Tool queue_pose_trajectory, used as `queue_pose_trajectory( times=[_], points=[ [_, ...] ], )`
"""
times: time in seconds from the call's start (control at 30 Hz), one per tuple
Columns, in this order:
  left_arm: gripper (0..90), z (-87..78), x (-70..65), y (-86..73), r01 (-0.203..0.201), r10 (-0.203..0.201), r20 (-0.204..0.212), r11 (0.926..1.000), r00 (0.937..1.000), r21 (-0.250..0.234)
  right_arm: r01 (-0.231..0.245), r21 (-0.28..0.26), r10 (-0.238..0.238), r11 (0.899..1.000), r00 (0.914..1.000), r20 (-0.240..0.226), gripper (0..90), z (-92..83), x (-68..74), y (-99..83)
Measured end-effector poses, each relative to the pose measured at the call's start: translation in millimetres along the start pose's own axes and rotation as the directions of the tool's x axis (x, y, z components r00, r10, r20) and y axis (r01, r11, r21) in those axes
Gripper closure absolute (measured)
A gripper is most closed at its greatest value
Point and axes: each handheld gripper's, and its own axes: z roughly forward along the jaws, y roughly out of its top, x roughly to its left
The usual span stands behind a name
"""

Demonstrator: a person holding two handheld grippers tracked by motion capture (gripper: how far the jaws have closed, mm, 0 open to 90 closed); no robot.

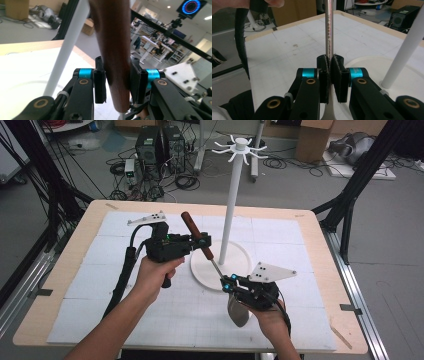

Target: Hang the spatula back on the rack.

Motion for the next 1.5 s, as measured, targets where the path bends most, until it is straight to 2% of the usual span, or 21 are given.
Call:
queue_pose_trajectory(
  times=[0.13,0.23,0.43,0.6,0.73,0.8,0.83,0.87,0.93,1.0,1.07,1.13,1.23,1.37,1.43,1.5],
  points=[
    [72.7,-0.6,-8.0,4.1,-0.028,0.029,0.044,0.9994,0.9986,-0.018,-0.003,-0.005,0.003,1.000,0.9996,-0.028,84.2,2.6,2.3,3.9],
    [72.9,-2.0,-13.5,8.1,-0.066,0.067,0.060,0.9976,0.9959,-0.020,0.002,-0.016,-0.003,1.000,0.9989,-0.047,84.2,3.7,3.6,6.6],
    [73.0,-4.0,-19.9,12.7,-0.105,0.107,0.092,0.9941,0.9900,-0.028,0.003,-0.038,-0.006,0.999,0.9961,-0.088,83.7,1.4,4.6,11.0],
    [73.1,-3.2,-22.9,13.2,-0.140,0.141,0.112,0.9900,0.9836,-0.015,0.003,-0.037,-0.008,0.999,0.9934,-0.115,82.3,1.4,4.5,10.5],
    [73.1,-3.3,-24.2,12.7,-0.172,0.170,0.122,0.9852,0.9777,-0.002,-0.027,-0.052,0.017,0.998,0.9835,-0.180,63.6,1.4,0.4,11.5],
    [73.1,-3.5,-24.9,12.9,-0.169,0.168,0.144,0.9856,0.9753,-0.004,-0.023,-0.067,0.009,0.998,0.9792,-0.203,59.1,0.8,-1.8,15.1],
    [73.1,-3.9,-25.2,13.2,-0.175,0.173,0.167,0.9846,0.9707,-0.002,-0.016,-0.073,0.000,0.997,0.9754,-0.220,57.6,0.1,-2.4,17.5],
    [73.0,-4.0,-25.9,13.4,-0.179,0.177,0.184,0.9838,0.9669,-0.003,-0.015,-0.077,-0.005,0.997,0.9680,-0.251,57.1,-0.3,-2.8,20.4],
    [73.0,-4.5,-27.5,13.7,-0.193,0.188,0.210,0.9813,0.9595,0.002,0.016,-0.102,-0.046,0.995,0.9562,-0.289,53.8,-1.3,-2.7,26.7],
    [73.0,-4.3,-29.3,13.8,-0.215,0.206,0.229,0.9764,0.9513,0.015,0.022,-0.116,-0.060,0.993,0.9408,-0.334,52.0,-1.8,-2.2,33.6],
    [73.0,-3.8,-30.9,13.6,-0.238,0.224,0.249,0.9707,0.9423,0.029,0.032,-0.137,-0.079,0.990,0.9297,-0.360,51.2,-1.4,-2.5,40.3],
    [73.0,-3.6,-32.9,13.4,-0.247,0.229,0.267,0.9685,0.9361,0.035,0.032,-0.156,-0.091,0.987,0.9182,-0.386,51.4,0.3,-5.5,46.2],
    [73.0,-3.5,-34.2,13.6,-0.267,0.245,0.295,0.9630,0.9235,0.037,0.025,-0.170,-0.094,0.985,0.9074,-0.410,54.7,4.1,-10.8,52.0],
    [73.0,-3.3,-36.1,13.6,-0.290,0.262,0.318,0.9559,0.9110,0.044,0.008,-0.183,-0.093,0.983,0.8835,-0.459,59.7,7.3,-12.4,54.8],
    [73.0,-2.8,-36.9,13.4,-0.302,0.270,0.325,0.9521,0.9063,0.050,0.004,-0.193,-0.096,0.981,0.8756,-0.473,60.1,8.5,-12.0,55.6],
    [73.0,-1.8,-37.9,12.3,-0.304,0.270,0.335,0.9514,0.9027,0.052,0.004,-0.199,-0.102,0.980,0.8679,-0.486,62.1,9.1,-11.5,56.2]
  ],
)
